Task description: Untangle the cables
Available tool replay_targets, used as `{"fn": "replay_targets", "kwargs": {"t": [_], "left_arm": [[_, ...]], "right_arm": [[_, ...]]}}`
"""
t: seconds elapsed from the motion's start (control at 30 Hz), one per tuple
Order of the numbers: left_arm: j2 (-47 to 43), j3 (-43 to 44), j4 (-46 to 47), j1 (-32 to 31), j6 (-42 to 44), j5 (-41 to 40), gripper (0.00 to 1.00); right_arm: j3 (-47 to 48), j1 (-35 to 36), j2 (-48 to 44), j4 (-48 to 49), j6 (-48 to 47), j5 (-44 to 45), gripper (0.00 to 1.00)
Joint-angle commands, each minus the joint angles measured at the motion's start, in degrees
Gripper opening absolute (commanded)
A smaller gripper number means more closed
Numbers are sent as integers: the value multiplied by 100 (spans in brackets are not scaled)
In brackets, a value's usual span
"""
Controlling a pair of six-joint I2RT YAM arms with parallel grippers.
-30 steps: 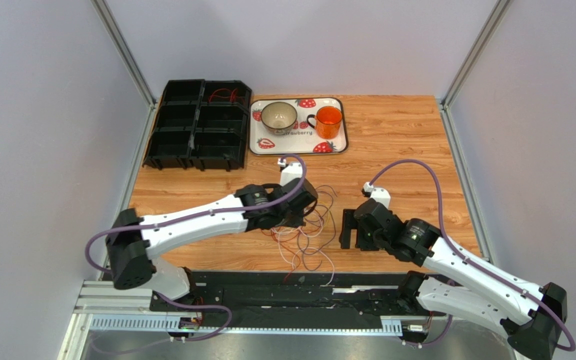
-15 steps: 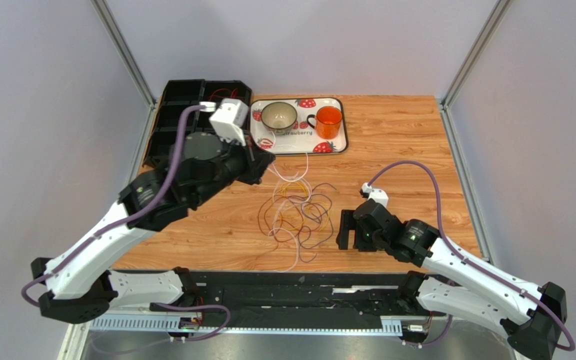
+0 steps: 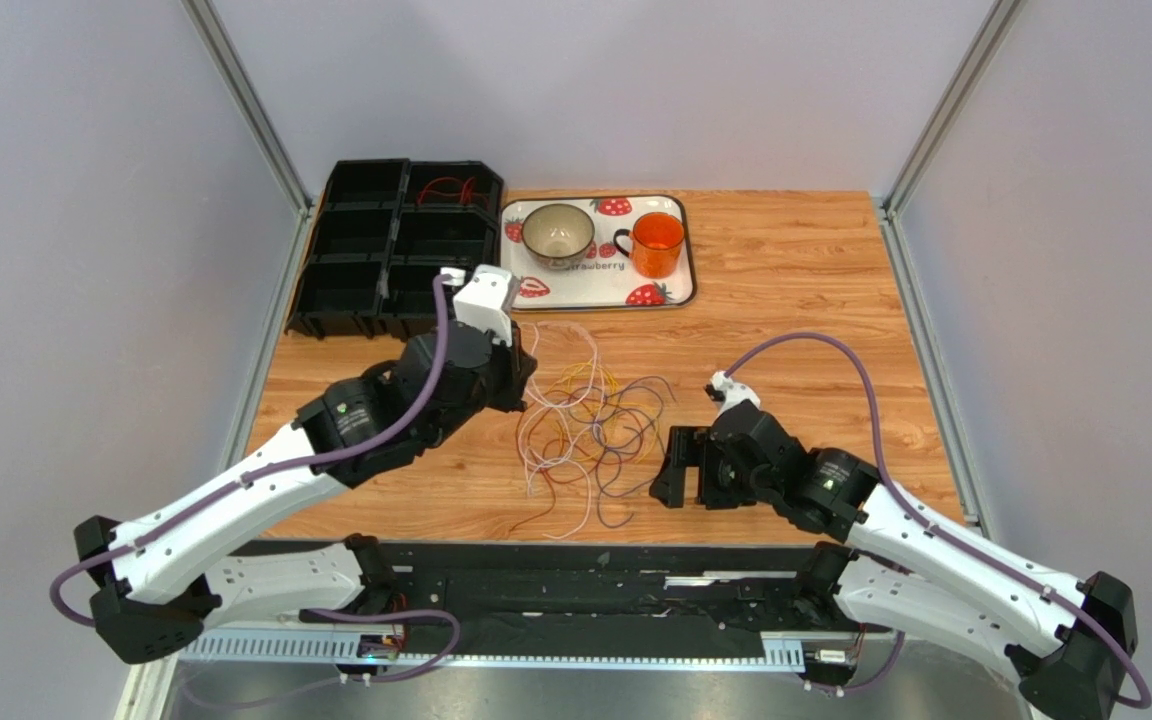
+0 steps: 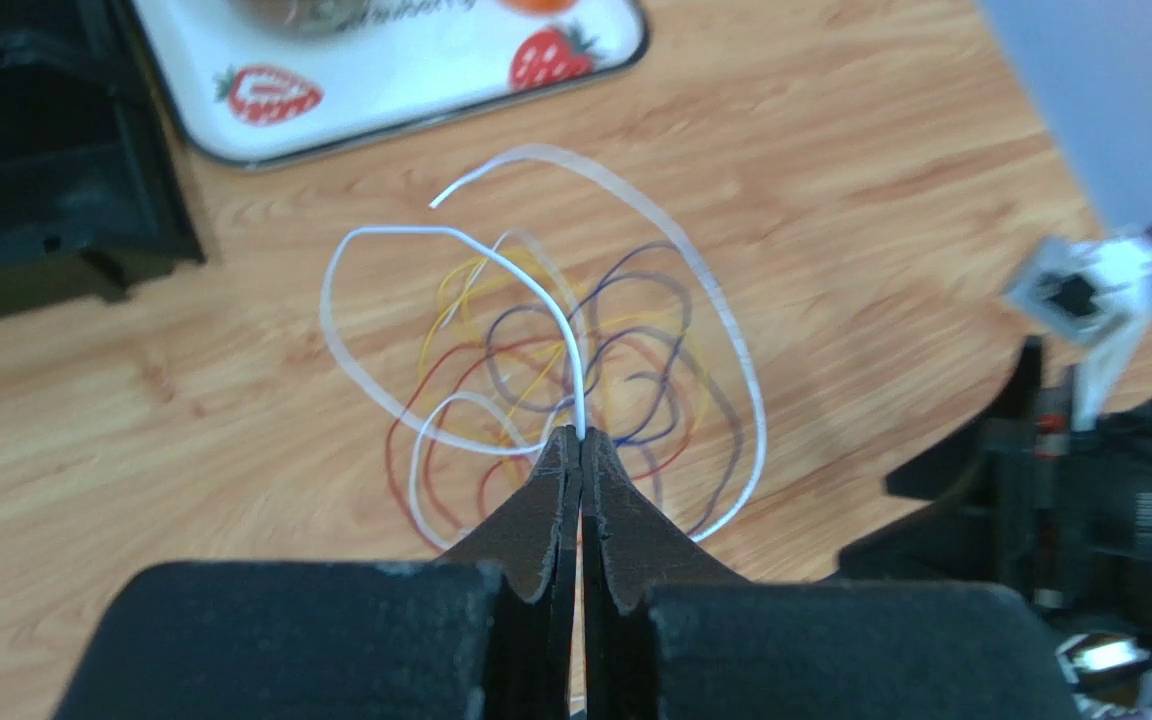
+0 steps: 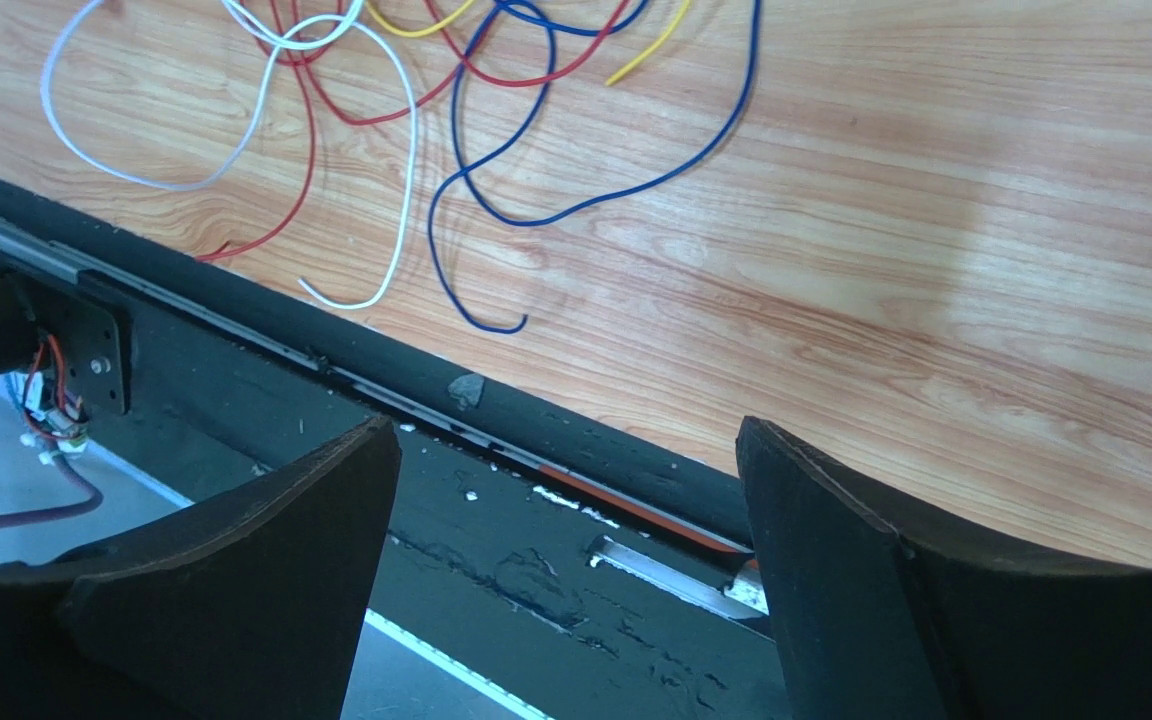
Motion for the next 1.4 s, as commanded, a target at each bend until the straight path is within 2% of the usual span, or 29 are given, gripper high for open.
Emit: {"fn": "replay_targets", "kwargs": {"t": [0.0, 0.27, 0.47, 0.73, 0.93, 1.2, 1.37], "left_arm": [[-74, 131, -229, 194, -133, -433, 0], [-31, 271, -572, 730, -10, -460, 0], [101, 631, -608, 1609, 402, -91, 0], [707, 1519, -388, 2900, 948, 488, 0], [1523, 2047, -125, 3955, 904, 1130, 0], [2605, 2319, 578, 4361, 693, 1113, 0], [3668, 3109, 623, 4624, 790, 1209, 0]], "right_arm": [[2, 0, 93, 358, -66, -210, 88], [-183, 0, 189, 428, 92, -184, 86], [-288, 8, 339, 366, 101, -149, 86], [-438, 0, 365, 516, 136, -237, 86], [-473, 8, 497, 595, 13, -245, 86], [-552, 8, 866, 929, -83, -553, 86], [-561, 0, 1182, 1131, -145, -658, 86]]}}
